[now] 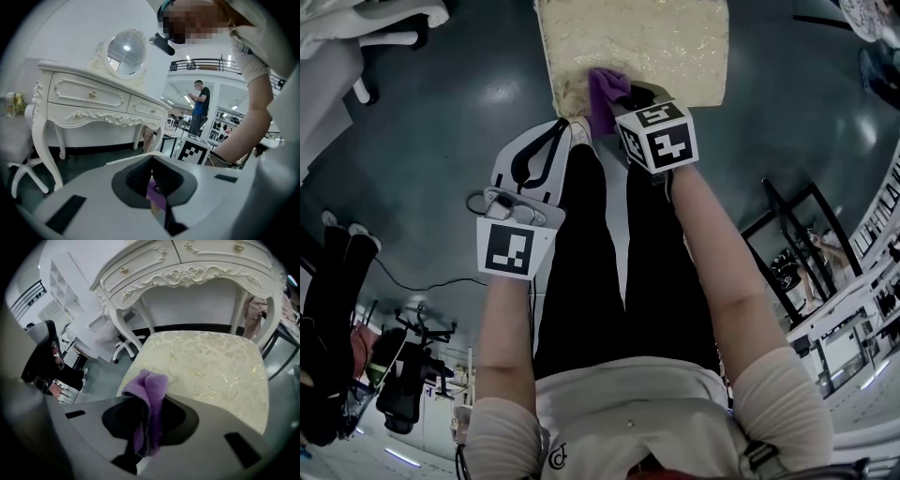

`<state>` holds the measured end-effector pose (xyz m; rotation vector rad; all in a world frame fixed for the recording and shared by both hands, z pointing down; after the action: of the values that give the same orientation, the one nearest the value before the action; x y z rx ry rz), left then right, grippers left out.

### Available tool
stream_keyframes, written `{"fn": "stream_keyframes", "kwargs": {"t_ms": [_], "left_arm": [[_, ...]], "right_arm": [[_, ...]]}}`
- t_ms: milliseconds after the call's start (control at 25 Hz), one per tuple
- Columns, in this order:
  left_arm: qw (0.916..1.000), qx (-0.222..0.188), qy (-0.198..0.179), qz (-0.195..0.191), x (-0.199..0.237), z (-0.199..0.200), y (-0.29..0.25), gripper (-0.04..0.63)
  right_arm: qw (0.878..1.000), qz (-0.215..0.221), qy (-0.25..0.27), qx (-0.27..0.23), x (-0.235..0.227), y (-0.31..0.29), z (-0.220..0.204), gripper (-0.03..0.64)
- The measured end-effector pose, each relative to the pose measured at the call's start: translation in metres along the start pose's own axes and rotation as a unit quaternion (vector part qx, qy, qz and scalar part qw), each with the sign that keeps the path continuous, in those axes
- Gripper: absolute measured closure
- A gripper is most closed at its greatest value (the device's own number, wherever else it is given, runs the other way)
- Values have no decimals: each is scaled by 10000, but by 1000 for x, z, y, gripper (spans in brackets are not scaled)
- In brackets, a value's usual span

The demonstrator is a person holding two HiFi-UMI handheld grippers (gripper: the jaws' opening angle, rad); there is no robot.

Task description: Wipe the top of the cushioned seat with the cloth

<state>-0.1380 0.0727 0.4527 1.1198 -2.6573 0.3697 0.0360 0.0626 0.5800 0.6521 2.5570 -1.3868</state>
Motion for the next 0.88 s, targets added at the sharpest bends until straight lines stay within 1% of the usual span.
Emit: {"fn": "stream_keyframes", "kwargs": {"t_ms": [120, 280, 560, 760, 880], "left_arm": [[9999, 56, -61, -118, -14, -2, -9, 581], [9996, 114, -126, -230, -28, -6, -22, 581], [9998, 0, -123, -142, -55, -9, -48, 581], [9992, 47, -265, -309, -80, -10, -69, 581], [9992, 82, -273, -264, -89, -13, -78, 581]], "right_arm": [[9999, -102, -3, 5, -19, 11, -4, 531], [9999, -122, -42, -3, -38, 20, -7, 531], [9998, -175, 1, 0, -72, 41, -11, 531], [9998, -209, -11, -53, -102, 58, -18, 531], [9997, -208, -79, -54, -118, 67, -20, 529]]}}
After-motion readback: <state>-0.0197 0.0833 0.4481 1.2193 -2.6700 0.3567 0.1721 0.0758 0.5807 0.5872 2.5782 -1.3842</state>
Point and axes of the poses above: the fingertips, and each gripper's own axes: y backward along the fingers, x to its left, z out of its top, the point moved 8 cm from there along y, backward along the fingers, and after that the axes turned 15 degrees about -x, right-handed, at the moved point
